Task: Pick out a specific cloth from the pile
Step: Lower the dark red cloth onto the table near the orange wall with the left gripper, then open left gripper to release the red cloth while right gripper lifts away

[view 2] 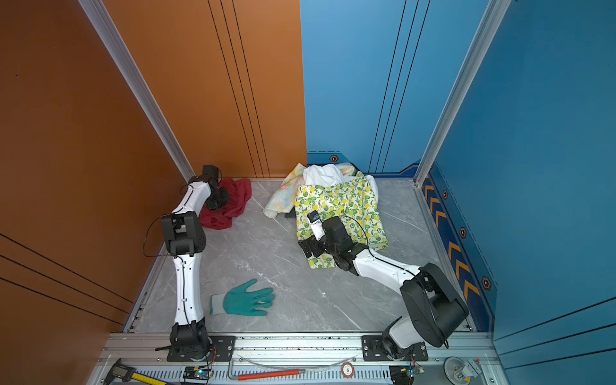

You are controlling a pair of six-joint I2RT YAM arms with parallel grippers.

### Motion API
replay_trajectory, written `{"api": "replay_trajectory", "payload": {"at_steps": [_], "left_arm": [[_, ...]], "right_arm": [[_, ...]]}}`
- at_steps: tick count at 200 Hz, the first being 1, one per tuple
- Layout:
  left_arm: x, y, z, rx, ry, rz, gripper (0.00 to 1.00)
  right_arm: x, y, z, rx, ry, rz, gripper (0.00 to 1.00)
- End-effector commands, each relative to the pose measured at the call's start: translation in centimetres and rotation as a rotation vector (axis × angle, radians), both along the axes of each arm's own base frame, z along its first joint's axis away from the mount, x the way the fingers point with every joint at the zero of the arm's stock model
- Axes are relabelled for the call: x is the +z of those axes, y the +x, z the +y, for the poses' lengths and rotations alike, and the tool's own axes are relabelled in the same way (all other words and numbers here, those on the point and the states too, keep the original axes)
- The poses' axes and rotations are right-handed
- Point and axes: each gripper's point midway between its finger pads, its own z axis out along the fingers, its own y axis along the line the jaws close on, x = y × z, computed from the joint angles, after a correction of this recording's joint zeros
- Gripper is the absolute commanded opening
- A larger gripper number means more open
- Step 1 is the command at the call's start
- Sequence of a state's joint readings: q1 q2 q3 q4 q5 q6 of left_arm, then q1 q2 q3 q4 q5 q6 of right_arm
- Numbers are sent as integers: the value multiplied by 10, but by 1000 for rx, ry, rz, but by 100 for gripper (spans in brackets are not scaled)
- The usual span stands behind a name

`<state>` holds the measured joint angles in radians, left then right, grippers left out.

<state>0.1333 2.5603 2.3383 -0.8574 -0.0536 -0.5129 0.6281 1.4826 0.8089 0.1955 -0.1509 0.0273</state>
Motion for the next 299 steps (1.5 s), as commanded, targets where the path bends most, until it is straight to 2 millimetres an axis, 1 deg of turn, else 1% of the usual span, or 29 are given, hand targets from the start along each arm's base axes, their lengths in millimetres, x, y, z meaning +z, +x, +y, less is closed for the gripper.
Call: {"api": "replay_trajectory", "payload": {"at_steps": [1,31,73,85,101,122,153,163,172,178,186,192,194,197,202,218,221,238,261,271,289,299], "left_arm": [[-6,-21,13,28,-28,68,0],[2,-21,22,81,-50,46,0],[6,-22,27,127,-83,30,0],[10,-22,29,138,-85,17,3],[17,-22,31,147,-87,-2,14],[37,-15,29,142,-83,-74,33],[86,-3,19,117,-79,-216,66],[104,1,13,94,-84,-261,72],[120,2,6,73,-88,-294,75],[130,3,2,57,-89,-317,80],[145,2,-5,36,-96,-350,84],[156,1,-11,19,-103,-376,85],[159,1,-12,15,-106,-385,89],[165,0,-15,9,-108,-399,92],[176,-2,-21,-5,-113,-427,93],[202,-9,-39,-60,-117,-495,100],[208,-11,-43,-75,-118,-509,98],[231,-24,-65,-166,-93,-558,98],[251,-46,-90,-294,-7,-589,98],[255,-57,-99,-348,39,-595,98],[266,-80,-110,-419,126,-637,98],[268,-93,-115,-447,155,-671,98]], "right_arm": [[18,6,7,5,47,-26,98],[23,8,6,2,47,-37,98],[31,7,5,-1,43,-50,98],[33,6,4,-2,42,-56,98],[35,5,2,-5,39,-62,98],[40,4,2,-6,45,-68,98],[52,3,1,-7,62,-87,98],[58,3,-1,-9,58,-98,98],[63,3,-3,-16,55,-110,99],[67,3,-6,-22,58,-119,99],[73,2,-9,-32,58,-133,99],[78,1,-13,-42,55,-142,99],[79,1,-14,-45,53,-144,99],[82,1,-16,-51,52,-149,99],[85,0,-20,-63,50,-155,99],[96,-1,-36,-116,40,-169,100],[98,-1,-39,-125,39,-172,100],[107,-1,-61,-196,34,-183,100],[118,-2,-92,-296,48,-201,100],[120,-3,-108,-344,55,-209,100],[123,-3,-131,-418,71,-224,100],[124,-1,-144,-467,77,-229,100]]}}
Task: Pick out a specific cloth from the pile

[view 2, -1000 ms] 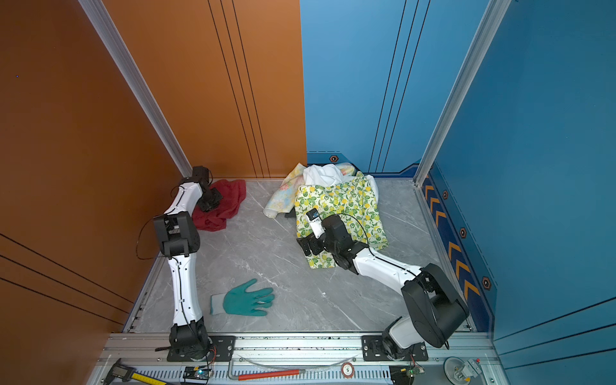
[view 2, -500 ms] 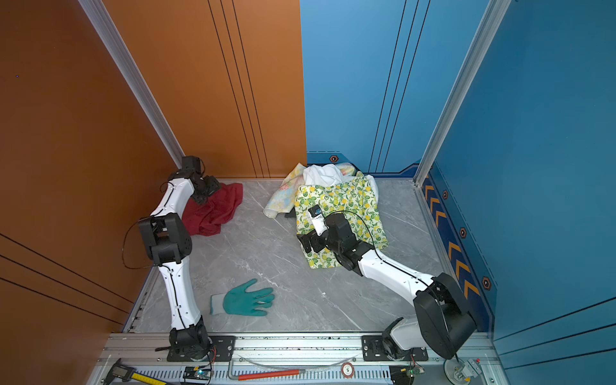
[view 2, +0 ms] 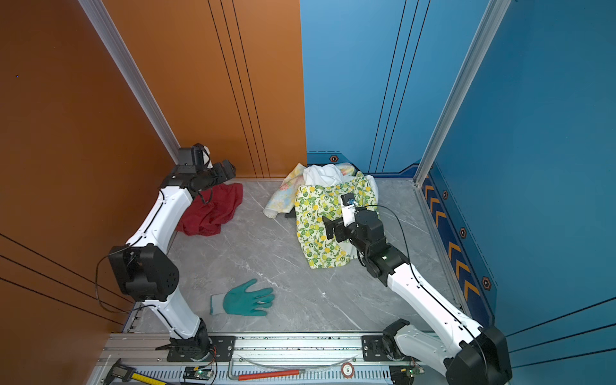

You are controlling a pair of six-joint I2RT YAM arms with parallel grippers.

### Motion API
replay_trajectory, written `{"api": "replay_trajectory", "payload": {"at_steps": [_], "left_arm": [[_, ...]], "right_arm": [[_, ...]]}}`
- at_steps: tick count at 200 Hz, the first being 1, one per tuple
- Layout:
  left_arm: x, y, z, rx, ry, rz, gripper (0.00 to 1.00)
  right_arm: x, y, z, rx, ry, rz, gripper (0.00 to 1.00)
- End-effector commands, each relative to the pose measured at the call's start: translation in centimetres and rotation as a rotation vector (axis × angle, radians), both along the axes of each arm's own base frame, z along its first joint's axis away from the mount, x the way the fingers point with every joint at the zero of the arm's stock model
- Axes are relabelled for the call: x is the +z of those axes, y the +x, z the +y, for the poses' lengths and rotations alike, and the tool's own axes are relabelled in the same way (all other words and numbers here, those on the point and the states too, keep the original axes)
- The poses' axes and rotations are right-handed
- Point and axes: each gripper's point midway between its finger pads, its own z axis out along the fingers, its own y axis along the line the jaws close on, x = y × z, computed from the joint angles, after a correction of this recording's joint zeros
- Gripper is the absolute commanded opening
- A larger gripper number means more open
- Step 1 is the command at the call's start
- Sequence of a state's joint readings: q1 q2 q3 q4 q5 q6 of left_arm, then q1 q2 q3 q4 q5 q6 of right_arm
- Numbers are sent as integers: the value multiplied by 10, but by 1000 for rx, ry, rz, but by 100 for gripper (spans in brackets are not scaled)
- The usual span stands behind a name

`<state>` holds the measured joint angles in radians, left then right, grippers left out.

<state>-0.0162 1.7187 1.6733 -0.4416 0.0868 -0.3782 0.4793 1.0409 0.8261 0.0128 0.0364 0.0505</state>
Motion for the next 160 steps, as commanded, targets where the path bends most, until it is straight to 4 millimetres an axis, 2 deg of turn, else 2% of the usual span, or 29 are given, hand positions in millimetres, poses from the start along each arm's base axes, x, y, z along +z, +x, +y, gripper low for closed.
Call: {"api": "replay_trajectory", "payload": {"at_steps": [1,34,73,77,79,83,115,142,160], "left_arm": [[17,-23,-5,-65,149,-109,98],[24,-62,-11,-97,179,-250,98],[2,-96,-3,-86,211,-249,98],[5,-99,-2,-77,215,-261,98],[-5,-102,-1,-76,217,-244,98],[-11,-105,1,-71,220,-240,98],[-41,-123,21,-17,272,-232,98],[-77,-129,48,80,293,-216,98],[-108,-131,62,135,288,-203,98]], "right_arm": [[-14,1,-36,-140,6,40,100],[-8,7,-70,-255,45,6,100],[-3,12,-99,-338,52,-27,100],[-2,12,-101,-345,51,-32,100],[-2,12,-103,-349,50,-35,100],[-1,12,-105,-355,50,-42,100],[0,15,-118,-401,80,-80,100],[-13,16,-127,-428,66,-78,100],[-24,17,-137,-464,60,-79,100]]}}
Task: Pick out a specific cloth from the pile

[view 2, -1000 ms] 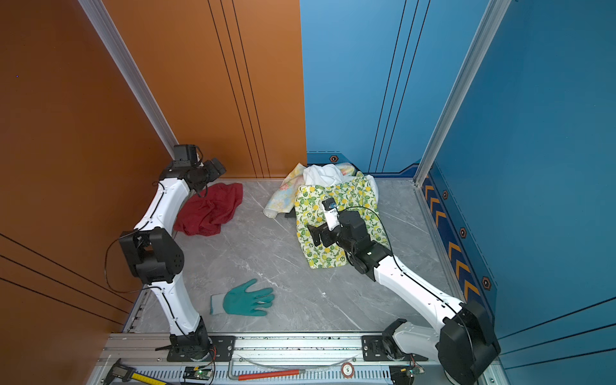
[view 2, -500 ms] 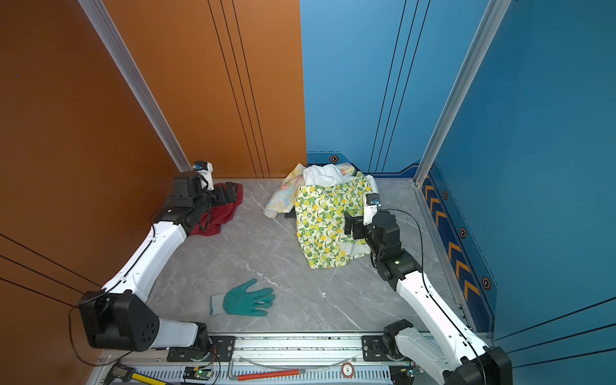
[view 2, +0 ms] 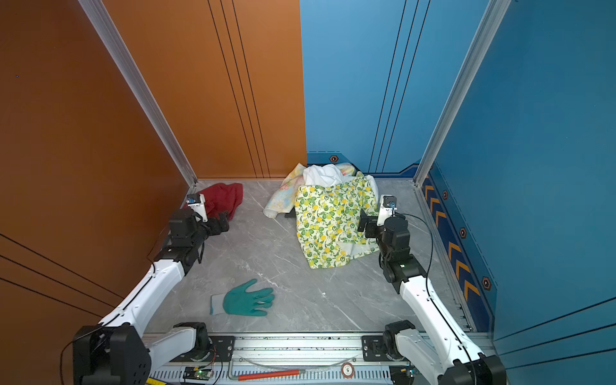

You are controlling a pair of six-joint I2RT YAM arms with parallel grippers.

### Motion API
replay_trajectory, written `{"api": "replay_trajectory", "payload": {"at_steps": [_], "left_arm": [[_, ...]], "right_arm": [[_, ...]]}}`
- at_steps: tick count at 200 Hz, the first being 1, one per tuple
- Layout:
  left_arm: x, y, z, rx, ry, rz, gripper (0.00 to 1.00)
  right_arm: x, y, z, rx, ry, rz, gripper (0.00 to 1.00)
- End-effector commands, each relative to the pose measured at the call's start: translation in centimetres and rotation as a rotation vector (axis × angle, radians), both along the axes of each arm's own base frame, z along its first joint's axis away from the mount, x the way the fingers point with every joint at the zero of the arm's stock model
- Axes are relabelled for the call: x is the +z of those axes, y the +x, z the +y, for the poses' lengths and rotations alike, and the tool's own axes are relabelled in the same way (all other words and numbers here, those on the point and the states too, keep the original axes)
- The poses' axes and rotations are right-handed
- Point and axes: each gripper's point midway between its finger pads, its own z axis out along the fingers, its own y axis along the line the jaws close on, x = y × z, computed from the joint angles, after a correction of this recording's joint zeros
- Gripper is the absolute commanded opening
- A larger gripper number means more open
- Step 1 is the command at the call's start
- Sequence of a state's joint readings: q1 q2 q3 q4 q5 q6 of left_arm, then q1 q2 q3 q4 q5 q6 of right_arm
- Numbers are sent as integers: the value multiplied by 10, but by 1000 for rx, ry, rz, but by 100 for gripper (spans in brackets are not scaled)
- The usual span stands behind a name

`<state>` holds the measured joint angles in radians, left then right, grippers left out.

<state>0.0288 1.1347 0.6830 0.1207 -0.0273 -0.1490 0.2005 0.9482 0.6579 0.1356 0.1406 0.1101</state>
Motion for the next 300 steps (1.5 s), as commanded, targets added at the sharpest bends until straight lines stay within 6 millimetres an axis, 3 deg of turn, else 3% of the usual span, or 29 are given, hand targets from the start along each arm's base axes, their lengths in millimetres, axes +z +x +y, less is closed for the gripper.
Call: {"api": "replay_trajectory", "payload": {"at_steps": [1,32,83,134,215,247,300], "left_arm": [[-20,1,24,97,25,-54,98],[-63,5,30,109,75,-10,98],[-87,7,19,48,99,-35,98],[-99,4,4,31,167,-107,98],[-107,10,12,65,168,-90,98],[-108,12,10,58,174,-78,98],[-110,17,3,22,187,-58,98]], "right_arm": [[-4,2,-16,-71,8,-38,100],[-20,7,-25,-98,5,-27,100],[-52,7,-40,-129,-12,-7,100],[-79,12,-56,-166,-36,12,100],[-95,12,-76,-224,-43,1,100],[-107,20,-75,-211,-13,18,100],[-147,26,-66,-189,-45,67,100]]}}
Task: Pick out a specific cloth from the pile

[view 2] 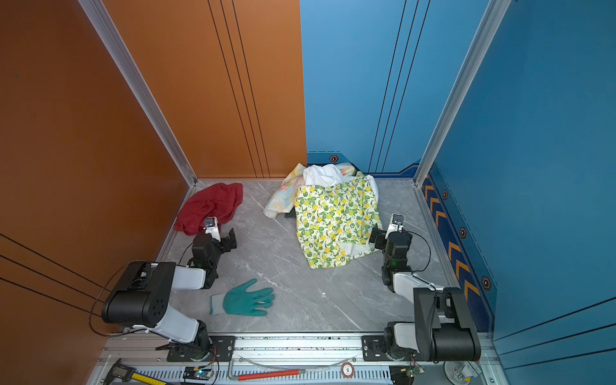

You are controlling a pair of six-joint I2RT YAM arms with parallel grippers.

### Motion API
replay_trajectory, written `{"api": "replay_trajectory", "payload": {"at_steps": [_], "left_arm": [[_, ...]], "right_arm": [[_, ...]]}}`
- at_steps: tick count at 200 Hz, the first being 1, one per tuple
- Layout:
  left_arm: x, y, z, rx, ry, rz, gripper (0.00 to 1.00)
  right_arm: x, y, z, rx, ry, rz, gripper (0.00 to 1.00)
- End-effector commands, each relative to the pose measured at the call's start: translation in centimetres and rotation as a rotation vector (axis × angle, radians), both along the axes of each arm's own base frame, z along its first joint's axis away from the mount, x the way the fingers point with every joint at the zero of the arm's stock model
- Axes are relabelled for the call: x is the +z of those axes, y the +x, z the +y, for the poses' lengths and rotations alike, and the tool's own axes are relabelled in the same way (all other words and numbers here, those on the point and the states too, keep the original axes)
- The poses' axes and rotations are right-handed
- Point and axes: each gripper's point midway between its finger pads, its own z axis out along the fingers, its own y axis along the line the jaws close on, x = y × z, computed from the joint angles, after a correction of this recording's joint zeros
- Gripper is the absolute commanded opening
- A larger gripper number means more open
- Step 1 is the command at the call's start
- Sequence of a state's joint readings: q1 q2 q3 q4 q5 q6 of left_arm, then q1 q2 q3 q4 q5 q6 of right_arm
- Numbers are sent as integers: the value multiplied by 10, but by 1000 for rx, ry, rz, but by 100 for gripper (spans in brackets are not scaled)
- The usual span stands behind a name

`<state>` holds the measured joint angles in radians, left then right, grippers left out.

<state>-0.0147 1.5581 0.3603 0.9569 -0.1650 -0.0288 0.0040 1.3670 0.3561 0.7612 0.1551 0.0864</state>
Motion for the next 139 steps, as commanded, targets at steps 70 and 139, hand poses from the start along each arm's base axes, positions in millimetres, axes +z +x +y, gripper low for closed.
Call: {"api": "replay_trajectory", "payload": {"at_steps": [70,139], "left_arm": [[-3,4,-6,-22,29,26,98],[-3,4,-6,-19,31,27,98]], "right_arm": [[-26,16,13,52,-14,33,100],[-25,16,13,46,-23,19,100]]}}
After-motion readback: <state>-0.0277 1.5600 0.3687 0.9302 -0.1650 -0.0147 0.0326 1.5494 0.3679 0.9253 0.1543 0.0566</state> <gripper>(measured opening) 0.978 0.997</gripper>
